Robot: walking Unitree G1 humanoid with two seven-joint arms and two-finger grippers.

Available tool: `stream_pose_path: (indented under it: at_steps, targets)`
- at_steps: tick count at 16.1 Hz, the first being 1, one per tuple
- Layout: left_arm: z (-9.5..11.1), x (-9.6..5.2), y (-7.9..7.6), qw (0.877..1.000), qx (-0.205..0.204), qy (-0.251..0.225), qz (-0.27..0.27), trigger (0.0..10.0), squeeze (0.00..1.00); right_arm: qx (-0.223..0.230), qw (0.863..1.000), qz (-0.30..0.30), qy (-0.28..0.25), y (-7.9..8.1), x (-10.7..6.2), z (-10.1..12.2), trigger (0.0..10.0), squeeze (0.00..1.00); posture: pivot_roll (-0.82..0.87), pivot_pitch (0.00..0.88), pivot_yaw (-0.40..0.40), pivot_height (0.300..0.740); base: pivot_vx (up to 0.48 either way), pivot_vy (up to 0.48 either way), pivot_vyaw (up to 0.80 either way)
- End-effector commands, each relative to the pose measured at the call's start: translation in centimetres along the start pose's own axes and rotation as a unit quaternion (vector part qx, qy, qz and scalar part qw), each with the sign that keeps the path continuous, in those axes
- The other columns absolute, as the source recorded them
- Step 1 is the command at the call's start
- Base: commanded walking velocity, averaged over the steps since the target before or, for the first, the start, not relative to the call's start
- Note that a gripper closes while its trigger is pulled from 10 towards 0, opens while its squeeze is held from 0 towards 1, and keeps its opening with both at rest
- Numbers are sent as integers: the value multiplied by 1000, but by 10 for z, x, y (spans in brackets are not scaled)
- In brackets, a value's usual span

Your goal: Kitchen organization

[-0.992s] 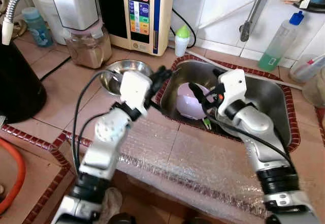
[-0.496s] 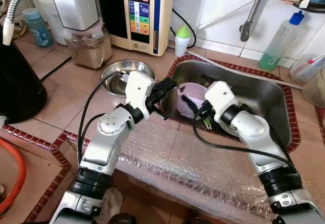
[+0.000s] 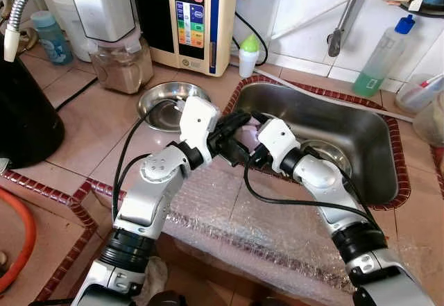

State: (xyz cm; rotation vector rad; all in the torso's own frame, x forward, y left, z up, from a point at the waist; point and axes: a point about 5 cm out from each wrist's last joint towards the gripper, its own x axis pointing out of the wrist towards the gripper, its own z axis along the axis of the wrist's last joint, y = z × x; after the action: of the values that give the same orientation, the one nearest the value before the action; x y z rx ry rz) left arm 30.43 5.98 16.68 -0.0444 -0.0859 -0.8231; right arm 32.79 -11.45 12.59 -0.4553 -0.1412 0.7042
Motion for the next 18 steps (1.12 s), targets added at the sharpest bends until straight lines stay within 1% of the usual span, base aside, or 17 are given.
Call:
stream_pose_path:
  at_steps: [1,4,10,16,18]
  targets:
    - [11,4,-6,1000,10,-15,-18,0,0,-6,1000,-16,-7,-7,3,3,0,0,-43,0,6,740,0,0,0]
    - [10,4,-7,1000,10,-14,-18,0,0,-9,999,-34,-5,-12,6,3,0,0,-37,0,-1,740,0,0,0]
    - [9,5,-8,1000,20,-9,-22,0,0,2,999,-48,1,-18,1,-3,0,0,-49,0,4,740,0,0,0]
    - [9,9,-14,999,24,-12,-28,0,0,13,999,-46,2,-18,1,-5,0,0,-43,0,5,740,0,0,0]
    - [8,8,-12,999,25,-10,-30,0,0,15,999,-46,1,-17,4,-4,0,0,-36,0,17,740,0,0,0]
